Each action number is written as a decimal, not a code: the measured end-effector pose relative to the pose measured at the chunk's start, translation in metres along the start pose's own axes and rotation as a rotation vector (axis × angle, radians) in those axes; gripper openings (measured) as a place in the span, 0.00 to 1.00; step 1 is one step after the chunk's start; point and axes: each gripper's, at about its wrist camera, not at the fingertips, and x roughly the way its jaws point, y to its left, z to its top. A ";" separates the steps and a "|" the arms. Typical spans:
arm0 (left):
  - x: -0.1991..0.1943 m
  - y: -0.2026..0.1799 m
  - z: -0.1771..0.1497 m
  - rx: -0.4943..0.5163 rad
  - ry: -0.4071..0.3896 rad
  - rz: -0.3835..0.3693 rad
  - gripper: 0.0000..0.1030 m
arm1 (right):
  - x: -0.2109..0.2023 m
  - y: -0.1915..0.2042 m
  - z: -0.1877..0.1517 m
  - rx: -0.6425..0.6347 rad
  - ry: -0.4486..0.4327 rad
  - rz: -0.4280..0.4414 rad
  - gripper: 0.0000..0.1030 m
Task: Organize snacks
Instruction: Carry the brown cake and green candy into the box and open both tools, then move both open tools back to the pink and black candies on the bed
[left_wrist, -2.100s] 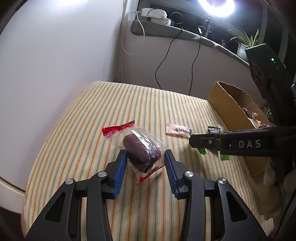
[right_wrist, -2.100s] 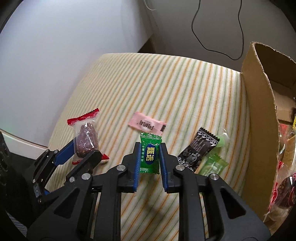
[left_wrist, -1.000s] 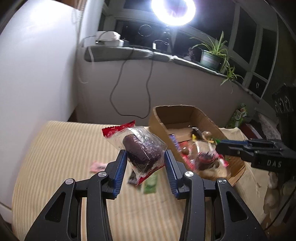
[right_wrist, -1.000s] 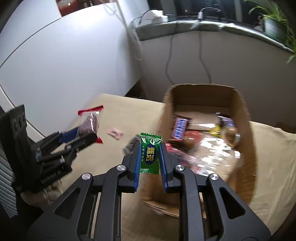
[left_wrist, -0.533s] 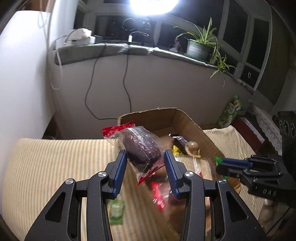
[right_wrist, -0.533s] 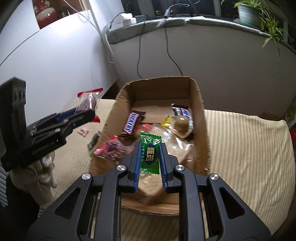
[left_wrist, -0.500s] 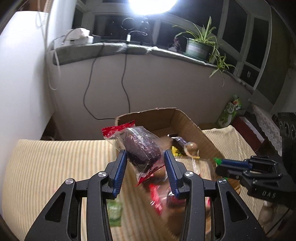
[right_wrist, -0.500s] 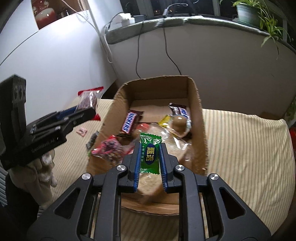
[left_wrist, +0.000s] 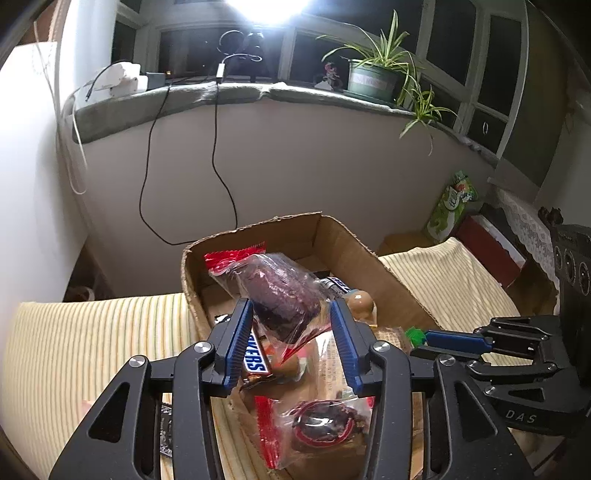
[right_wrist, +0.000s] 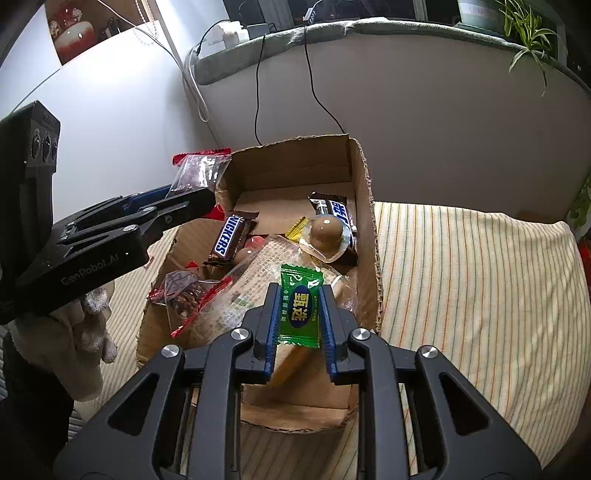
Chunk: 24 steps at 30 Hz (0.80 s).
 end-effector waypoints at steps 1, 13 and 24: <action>0.001 -0.001 0.001 0.004 0.000 0.001 0.42 | 0.000 0.000 0.000 0.002 0.000 -0.001 0.22; -0.010 0.005 0.002 -0.007 -0.016 0.007 0.51 | -0.011 0.010 -0.003 -0.047 -0.040 -0.029 0.80; -0.037 0.032 -0.006 -0.051 -0.043 0.039 0.51 | -0.020 0.022 -0.008 -0.049 -0.080 -0.029 0.81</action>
